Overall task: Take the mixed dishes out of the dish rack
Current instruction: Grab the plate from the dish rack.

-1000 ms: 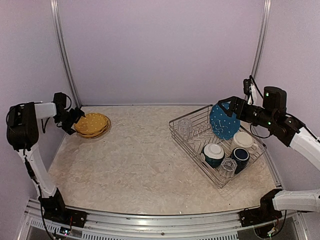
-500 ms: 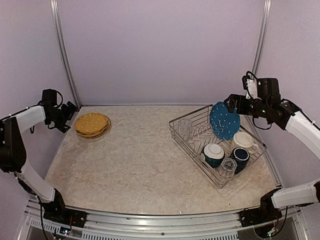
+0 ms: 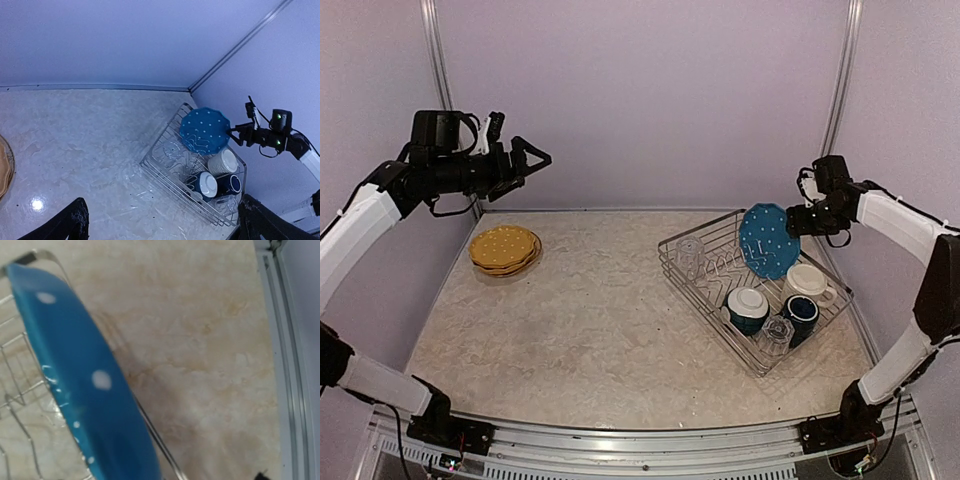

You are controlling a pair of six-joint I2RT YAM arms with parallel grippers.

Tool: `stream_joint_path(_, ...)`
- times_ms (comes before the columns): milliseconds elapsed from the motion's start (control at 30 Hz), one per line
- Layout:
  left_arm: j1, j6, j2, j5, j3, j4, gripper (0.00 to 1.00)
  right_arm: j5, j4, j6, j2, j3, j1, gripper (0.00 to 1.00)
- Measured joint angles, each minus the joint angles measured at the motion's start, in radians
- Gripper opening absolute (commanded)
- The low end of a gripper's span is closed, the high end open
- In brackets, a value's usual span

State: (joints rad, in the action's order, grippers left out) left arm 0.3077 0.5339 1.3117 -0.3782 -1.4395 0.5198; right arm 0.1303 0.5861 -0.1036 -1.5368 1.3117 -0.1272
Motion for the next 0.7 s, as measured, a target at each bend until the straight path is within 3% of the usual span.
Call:
stream_joint_path(167, 0.17, -0.157, 0.002, -0.033, -0.055, 0.019, 0.99, -0.028, 0.002, 0.046, -0.08, 0.055, 0.005, 0.64)
stream_joint_path(433, 0.177, -0.261, 0.001, -0.032, 0.069, 0.054, 0.99, -0.063, -0.005, 0.091, -0.194, 0.106, 0.005, 0.43)
stream_joint_path(700, 0.176, -0.301, -0.05, -0.026, 0.08, 0.058, 0.99, -0.124, 0.011, 0.137, -0.217, 0.12, 0.005, 0.2)
